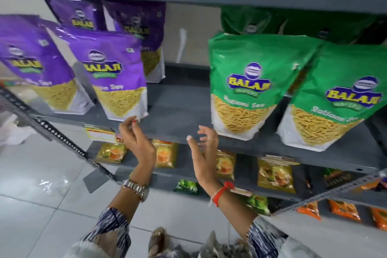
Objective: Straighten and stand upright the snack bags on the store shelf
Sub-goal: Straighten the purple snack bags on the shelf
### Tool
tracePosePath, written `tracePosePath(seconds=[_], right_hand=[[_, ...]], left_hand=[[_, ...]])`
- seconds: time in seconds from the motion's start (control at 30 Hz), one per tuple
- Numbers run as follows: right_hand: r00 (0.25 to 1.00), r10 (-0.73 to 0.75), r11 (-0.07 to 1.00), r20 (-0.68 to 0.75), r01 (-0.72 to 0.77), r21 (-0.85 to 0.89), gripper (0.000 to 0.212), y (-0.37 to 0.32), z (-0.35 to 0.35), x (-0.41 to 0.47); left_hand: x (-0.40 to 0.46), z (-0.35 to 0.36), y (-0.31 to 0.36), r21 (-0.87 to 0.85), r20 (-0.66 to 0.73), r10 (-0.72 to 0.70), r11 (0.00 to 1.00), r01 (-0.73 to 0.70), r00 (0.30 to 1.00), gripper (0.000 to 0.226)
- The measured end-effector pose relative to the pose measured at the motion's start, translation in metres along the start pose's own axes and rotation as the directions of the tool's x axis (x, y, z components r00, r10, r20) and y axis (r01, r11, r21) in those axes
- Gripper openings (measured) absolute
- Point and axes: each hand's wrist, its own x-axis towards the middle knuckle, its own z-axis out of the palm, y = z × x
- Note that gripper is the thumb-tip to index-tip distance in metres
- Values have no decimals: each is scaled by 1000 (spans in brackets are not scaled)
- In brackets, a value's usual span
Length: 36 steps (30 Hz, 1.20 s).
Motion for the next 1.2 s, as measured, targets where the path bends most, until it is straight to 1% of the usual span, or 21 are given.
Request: tracePosePath(seconds=[0.07, 0.13, 0.2, 0.27, 0.33, 0.4, 0.47, 0.53, 0.6, 0.67, 0.7, 0.73, 0.8, 0.83, 0.87, 0.97, 1.0, 1.03, 1.1, 1.13, 1.2], right_hand=[[994, 63, 997, 84, -67, 40, 41, -5, 45, 5], [980, 126, 987, 152, -138, 78, 50, -14, 89, 16], [968, 194, 966, 158, -217, 142, 61, -18, 132, 30], [955, 258, 937, 143, -284, 202, 74, -20, 160, 47], [942, 301, 919, 146, -328, 221, 80, -21, 179, 55], [939, 318, 903, 132, -343, 260, 84, -20, 189, 56], [939, 306, 901, 155, -339, 270, 93, -22, 195, 54], [939, 291, 904, 184, -333, 269, 105, -24, 201, 53], [942, 285, 903, 179, -326, 278, 110, -25, 205, 54], [949, 269, 908, 163, -307, 286, 116, -24, 209, 54], [951, 263, 909, 162, -301, 290, 115, -23, 210, 55], [952, 259, 910, 162, -297, 288, 107, -22, 211, 56], [956, 248, 915, 157, -285, 287, 78, -17, 214, 59], [957, 246, 914, 156, -283, 291, 70, -16, 216, 60], [956, 248, 913, 158, -285, 293, 72, -17, 218, 61], [954, 255, 913, 159, -291, 284, 106, -19, 222, 61], [953, 257, 913, 163, -294, 281, 108, -18, 222, 61], [950, 258, 913, 176, -299, 276, 101, -17, 222, 61], [947, 259, 913, 191, -305, 271, 70, -20, 221, 62], [946, 266, 910, 183, -309, 276, 59, -21, 220, 62], [953, 278, 906, 120, -302, 296, 54, -20, 218, 58]], left_hand=[[43, -29, -9, 19, -13, -37, 999, 37, 999, 22], [82, -50, -11, 26, 19, -65, 998, 65, 998, 29], [115, -67, -9, 42, 142, -95, 995, 90, 985, 33], [138, -72, -9, 99, 302, -129, 990, 103, 944, 43], [159, -73, -8, 142, 390, -207, 976, 163, 897, 51], [175, -68, -6, 138, 439, -305, 952, 272, 845, 54], [184, -63, -1, 119, 468, -384, 920, 373, 796, 55], [191, -60, -2, 141, 513, -410, 907, 397, 754, 58], [195, -60, -5, 185, 554, -426, 901, 393, 715, 65], [198, -62, -4, 196, 572, -443, 891, 409, 691, 65], [198, -63, -4, 197, 569, -446, 890, 412, 691, 62], [198, -65, -3, 203, 567, -448, 889, 410, 691, 60], [201, -67, -4, 217, 570, -457, 885, 412, 683, 56], [204, -68, -7, 218, 568, -462, 883, 416, 681, 55], [208, -68, -11, 218, 566, -466, 880, 422, 680, 55], [214, -68, -14, 221, 567, -483, 870, 442, 667, 54], [214, -69, -14, 220, 571, -480, 871, 439, 667, 53], [215, -68, -15, 222, 572, -481, 871, 439, 664, 54], [218, -68, -18, 225, 575, -484, 869, 441, 660, 57], [219, -69, -20, 232, 571, -485, 869, 437, 662, 59], [217, -77, -21, 245, 551, -459, 887, 391, 697, 55]])
